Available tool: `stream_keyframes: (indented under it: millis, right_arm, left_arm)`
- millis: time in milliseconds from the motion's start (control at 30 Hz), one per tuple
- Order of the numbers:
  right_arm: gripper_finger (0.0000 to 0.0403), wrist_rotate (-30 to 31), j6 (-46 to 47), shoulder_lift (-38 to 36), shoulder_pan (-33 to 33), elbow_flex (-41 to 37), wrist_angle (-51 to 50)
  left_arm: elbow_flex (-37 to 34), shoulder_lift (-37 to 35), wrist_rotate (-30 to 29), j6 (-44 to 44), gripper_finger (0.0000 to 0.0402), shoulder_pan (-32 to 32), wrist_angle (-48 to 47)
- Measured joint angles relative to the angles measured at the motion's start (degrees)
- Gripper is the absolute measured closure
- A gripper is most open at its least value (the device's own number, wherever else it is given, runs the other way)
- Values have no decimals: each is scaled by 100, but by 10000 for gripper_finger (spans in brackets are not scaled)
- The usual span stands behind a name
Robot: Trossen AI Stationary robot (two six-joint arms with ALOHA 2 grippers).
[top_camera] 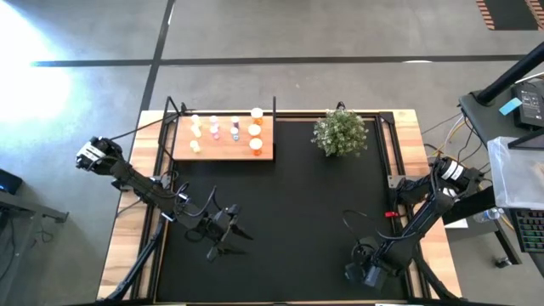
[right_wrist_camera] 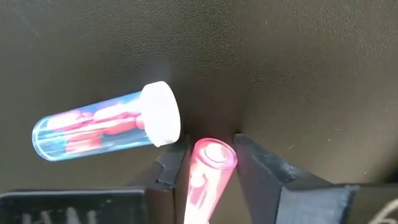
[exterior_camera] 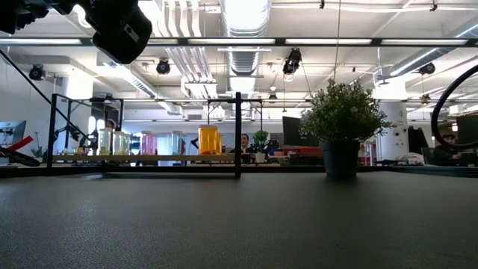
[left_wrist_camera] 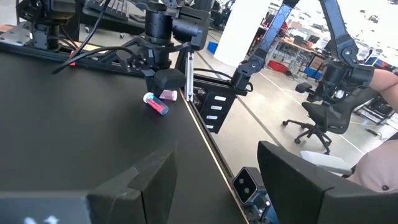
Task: Pick and place medicine bottles onto shelf by color
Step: Put the pink medicine bottle on the shelf aligned with the other pink medicine bottles
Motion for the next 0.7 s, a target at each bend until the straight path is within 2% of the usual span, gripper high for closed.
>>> stream_keyframes:
  millis: [167,500,633,700]
  right_arm:
    - [319,-2,-65,0,0,0,2]
    - [307,13,-310,0,-2,226,-107]
    - [313,46,-485,0,-2,626,-661]
    - [313,256,-607,0,-2,925,-1161]
  left_arm:
    - [0,0,0,0,198,-1,0]
    - [0,-1,2,-2,198,-1,-1]
    - [0,-1,2,-2,198,-1,0]
    - [0,-2,2,-2,198,-1,2]
